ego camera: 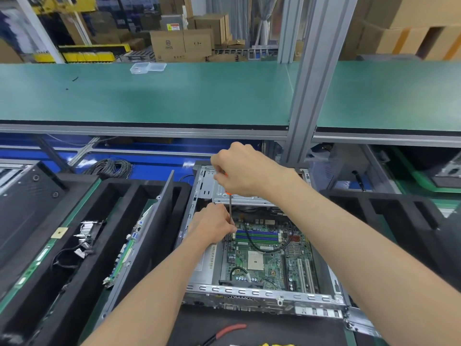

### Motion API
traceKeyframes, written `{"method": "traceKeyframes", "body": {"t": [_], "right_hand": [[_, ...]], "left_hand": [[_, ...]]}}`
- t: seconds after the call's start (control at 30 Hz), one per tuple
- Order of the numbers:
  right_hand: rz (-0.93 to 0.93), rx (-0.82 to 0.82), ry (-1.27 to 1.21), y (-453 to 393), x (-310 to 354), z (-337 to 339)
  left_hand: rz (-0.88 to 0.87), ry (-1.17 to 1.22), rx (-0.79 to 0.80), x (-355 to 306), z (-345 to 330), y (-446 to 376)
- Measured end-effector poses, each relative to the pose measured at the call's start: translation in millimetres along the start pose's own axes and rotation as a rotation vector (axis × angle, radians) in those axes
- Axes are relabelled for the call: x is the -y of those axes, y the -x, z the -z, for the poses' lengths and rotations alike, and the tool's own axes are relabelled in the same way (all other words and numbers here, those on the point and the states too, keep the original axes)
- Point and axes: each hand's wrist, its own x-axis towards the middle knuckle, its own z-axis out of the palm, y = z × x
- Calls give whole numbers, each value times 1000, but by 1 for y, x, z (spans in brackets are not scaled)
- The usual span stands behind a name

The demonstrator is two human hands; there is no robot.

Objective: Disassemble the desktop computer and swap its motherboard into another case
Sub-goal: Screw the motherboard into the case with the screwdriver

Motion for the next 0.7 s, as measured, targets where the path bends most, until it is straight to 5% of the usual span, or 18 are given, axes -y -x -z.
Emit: {"method": "traceKeyframes", "body": {"t": [0.23,0.4,0.7], "right_hand": [[71,140,-318,8,-6,11],[-100,-42,85,5,-1,2],[120,182,-260,8,-7,17]], "left_hand": [[0,9,-8,1,-1,0],[-12,-14,-4,0,0,0],[-2,10,-21,1,-1,1]]}}
